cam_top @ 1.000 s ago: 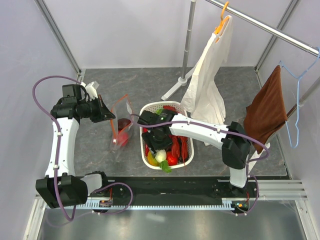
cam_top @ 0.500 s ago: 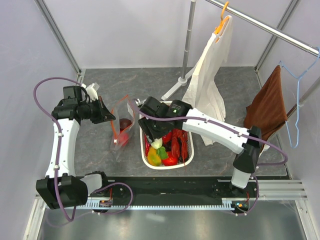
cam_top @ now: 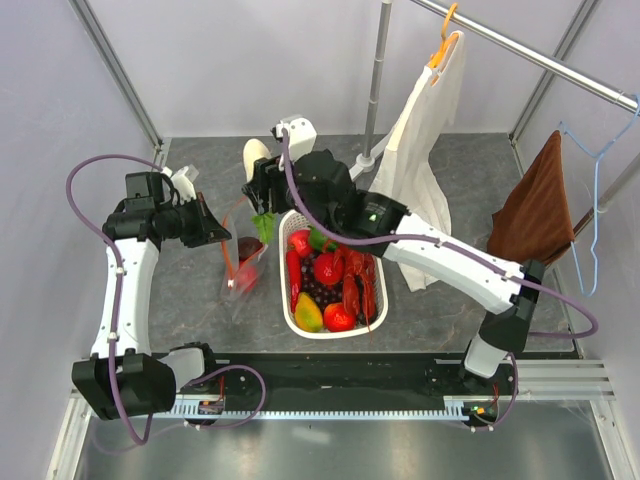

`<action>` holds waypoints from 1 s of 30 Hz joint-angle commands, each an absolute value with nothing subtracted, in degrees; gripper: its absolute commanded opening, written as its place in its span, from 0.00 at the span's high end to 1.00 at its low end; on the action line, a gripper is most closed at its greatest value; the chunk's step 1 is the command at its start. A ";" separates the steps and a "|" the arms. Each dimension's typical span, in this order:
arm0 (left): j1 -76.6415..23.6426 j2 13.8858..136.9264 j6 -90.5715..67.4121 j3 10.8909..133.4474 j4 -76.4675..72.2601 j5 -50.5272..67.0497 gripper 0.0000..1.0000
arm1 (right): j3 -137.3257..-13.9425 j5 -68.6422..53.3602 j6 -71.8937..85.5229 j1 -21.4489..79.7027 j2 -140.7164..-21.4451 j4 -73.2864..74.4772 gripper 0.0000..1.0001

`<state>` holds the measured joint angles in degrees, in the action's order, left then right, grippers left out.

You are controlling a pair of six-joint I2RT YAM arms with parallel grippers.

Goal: Place the food in the zip-top bag and seal the zipper
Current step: Place the fake vegetable in the zipper food storage bag.

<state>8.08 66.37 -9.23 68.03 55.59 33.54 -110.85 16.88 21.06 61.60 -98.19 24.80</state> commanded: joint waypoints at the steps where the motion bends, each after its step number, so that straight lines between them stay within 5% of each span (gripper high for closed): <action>1: 8.44 65.21 -10.90 70.31 54.49 36.38 0.98 | -101.08 21.36 18.46 61.52 -98.08 -3.23 0.85; 9: 8.44 64.95 -10.72 71.37 54.67 36.47 0.98 | -95.89 23.72 18.10 62.05 -103.18 -14.06 0.85; 30: 8.44 65.39 -12.66 71.98 53.79 36.21 0.98 | -90.96 23.31 33.56 64.95 -104.50 1.56 0.76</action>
<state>8.08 66.11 -10.83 69.71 55.57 34.89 -90.02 24.34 29.39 64.71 -105.19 -0.58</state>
